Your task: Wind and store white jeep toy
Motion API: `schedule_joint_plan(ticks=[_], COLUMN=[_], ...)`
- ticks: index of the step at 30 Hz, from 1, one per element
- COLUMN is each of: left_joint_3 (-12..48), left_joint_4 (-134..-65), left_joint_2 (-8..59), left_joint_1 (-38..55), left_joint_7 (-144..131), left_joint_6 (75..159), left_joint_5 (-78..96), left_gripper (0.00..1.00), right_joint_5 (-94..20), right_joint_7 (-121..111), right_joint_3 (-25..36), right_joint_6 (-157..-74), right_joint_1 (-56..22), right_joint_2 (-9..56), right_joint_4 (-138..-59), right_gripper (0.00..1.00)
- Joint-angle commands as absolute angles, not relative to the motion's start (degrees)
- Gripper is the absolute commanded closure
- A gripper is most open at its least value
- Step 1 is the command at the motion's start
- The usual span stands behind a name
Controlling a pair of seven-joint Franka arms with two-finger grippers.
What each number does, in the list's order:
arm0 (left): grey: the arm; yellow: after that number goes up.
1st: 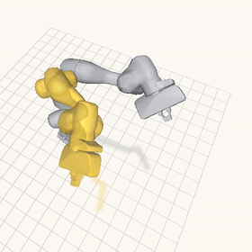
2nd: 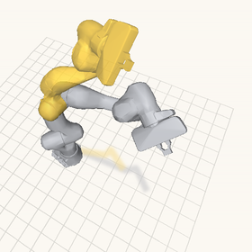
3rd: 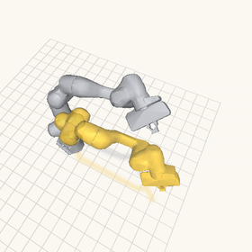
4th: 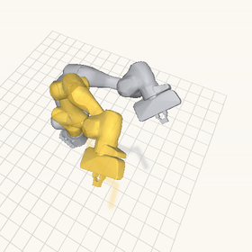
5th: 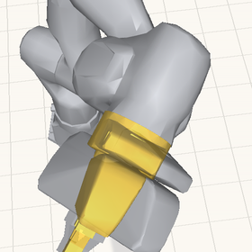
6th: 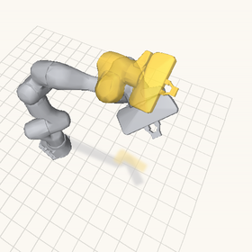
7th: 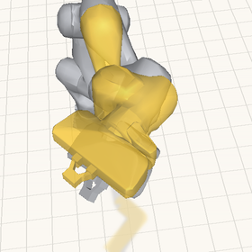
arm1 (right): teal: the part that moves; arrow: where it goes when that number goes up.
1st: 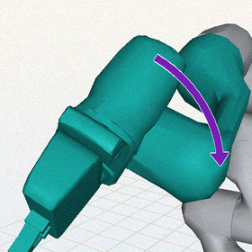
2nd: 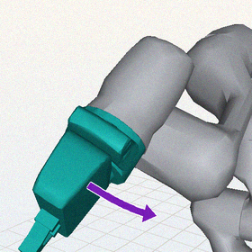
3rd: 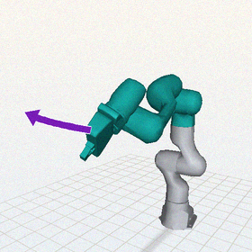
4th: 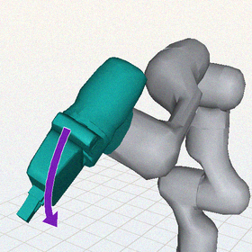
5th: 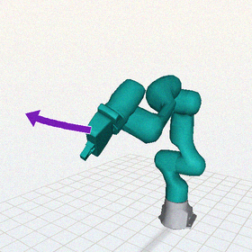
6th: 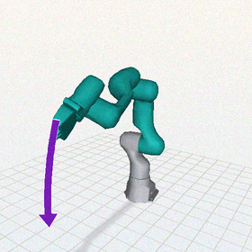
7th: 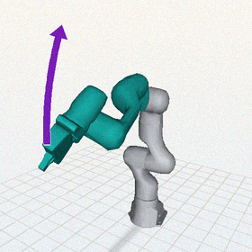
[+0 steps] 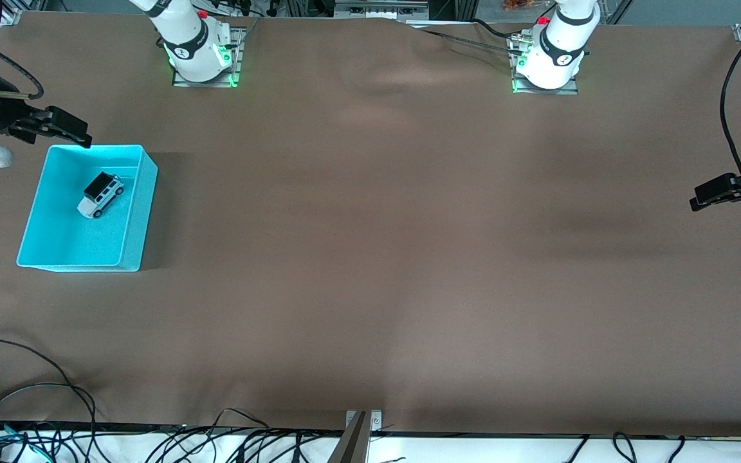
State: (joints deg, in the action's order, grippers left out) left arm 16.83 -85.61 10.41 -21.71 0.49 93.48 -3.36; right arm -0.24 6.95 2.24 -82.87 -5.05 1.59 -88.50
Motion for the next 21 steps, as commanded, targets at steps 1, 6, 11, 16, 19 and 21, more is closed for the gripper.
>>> schedule_joint_plan(ticks=[1,6,11,16,19,21], left_joint_3=[16.8,16.8,16.8,16.8,16.8,16.8], left_joint_4=[-85.9,-85.9,-85.9,-85.9,-85.9,-85.9], left_joint_2=[9.9,10.0,9.9,10.0,10.0,10.0], left_joint_1=[-21.8,-21.8,-21.8,-21.8,-21.8,-21.8], left_joint_7=[1.4,1.4,1.4,1.4,1.4,1.4], left_joint_6=[93.2,93.2,93.2,93.2,93.2,93.2], left_joint_5=[-1.8,-1.8,-1.7,-1.8,-1.8,-1.7], left_gripper=[0.00,0.00,0.00,0.00,0.00,0.00], right_joint_5=[-0.6,-0.6,-0.5,-0.5,-0.5,-0.4], right_joint_7=[6.9,6.9,6.9,7.0,7.0,7.0], right_joint_3=[2.3,2.4,2.3,2.2,2.2,2.2], right_joint_6=[-82.6,-82.3,-82.9,-83.0,-83.1,-83.1], right_joint_1=[-5.5,-5.5,-5.5,-5.5,-5.5,-5.5], right_joint_2=[1.7,1.7,1.8,1.8,1.8,1.8], right_joint_4=[-87.8,-87.8,-87.7,-87.7,-87.7,-87.7], right_gripper=[0.00,0.00,0.00,0.00,0.00,0.00])
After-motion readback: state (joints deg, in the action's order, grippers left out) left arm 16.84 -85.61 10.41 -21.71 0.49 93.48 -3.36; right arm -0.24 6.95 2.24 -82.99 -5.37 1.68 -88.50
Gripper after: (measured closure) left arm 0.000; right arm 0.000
